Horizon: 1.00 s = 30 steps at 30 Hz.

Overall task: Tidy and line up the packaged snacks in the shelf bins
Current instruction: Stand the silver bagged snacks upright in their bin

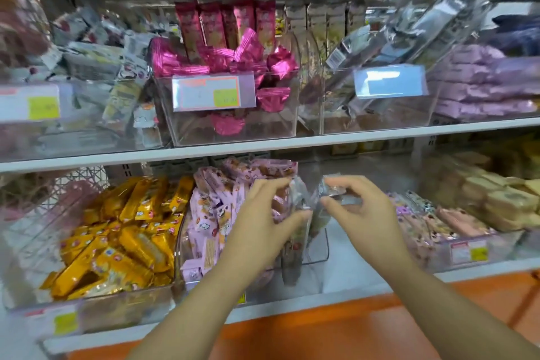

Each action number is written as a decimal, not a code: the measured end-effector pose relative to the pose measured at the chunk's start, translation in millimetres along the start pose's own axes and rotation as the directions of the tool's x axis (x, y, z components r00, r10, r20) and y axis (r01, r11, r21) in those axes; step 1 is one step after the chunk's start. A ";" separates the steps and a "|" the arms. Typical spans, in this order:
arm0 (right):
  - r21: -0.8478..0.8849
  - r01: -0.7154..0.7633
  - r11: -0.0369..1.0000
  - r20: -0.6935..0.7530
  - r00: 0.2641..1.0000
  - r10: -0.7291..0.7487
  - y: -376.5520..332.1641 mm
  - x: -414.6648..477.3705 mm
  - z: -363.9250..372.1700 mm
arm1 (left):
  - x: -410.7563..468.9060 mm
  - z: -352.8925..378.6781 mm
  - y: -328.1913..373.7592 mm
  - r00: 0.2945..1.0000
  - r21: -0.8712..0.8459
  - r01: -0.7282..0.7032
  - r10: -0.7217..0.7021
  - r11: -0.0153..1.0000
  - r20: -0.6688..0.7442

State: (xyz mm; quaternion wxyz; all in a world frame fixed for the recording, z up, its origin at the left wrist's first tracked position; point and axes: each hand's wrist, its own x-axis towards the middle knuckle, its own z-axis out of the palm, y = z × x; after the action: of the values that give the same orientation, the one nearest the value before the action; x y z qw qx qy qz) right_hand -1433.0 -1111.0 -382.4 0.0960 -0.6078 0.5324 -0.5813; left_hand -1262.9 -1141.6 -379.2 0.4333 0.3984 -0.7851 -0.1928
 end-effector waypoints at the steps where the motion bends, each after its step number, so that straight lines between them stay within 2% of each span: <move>1: 0.000 0.035 0.999 -0.023 0.999 -0.035 -5.6 0.8 -4.0 | 2.3 -3.8 7.3 1.000 -0.049 0.001 -0.002 0.999 -0.014; 8: -0.039 0.237 0.971 -0.070 0.969 -0.239 -44.8 3.7 -35.3 | 12.9 -28.8 65.8 0.992 -0.119 -0.111 0.101 0.987 -0.081; 13: -0.132 0.410 0.902 -0.120 0.897 -0.425 -83.5 10.9 -62.8 | 18.3 -49.7 114.5 0.962 -0.116 -0.258 0.243 0.959 -0.128; 17: -0.188 0.475 0.860 -0.161 0.848 -0.504 -115.9 19.3 -88.4 | 23.1 -73.1 149.2 0.934 -0.076 -0.328 0.311 0.942 -0.175; 24: -0.218 0.523 0.824 -0.272 0.778 -0.567 -166.2 35.9 -123.1 | 24.9 -111.1 199.0 0.871 -0.102 -0.444 0.403 0.890 -0.280; 28: -0.146 0.521 0.841 -0.347 0.769 -0.537 -191.5 38.6 -137.2 | 29.8 -129.0 208.1 0.870 -0.217 -0.449 0.369 0.867 -0.326; 30: -0.087 0.503 0.860 -0.388 0.778 -0.494 -198.3 39.3 -142.4 | 32.0 -132.5 207.6 0.865 -0.216 -0.450 0.362 0.867 -0.349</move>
State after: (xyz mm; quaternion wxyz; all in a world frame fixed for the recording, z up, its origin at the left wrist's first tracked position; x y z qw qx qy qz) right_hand -1451.5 -987.1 -169.2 -0.1644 -0.5948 0.3545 -0.7025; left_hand -1257.4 -1035.1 -154.9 0.6307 0.1789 -0.7406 -0.1470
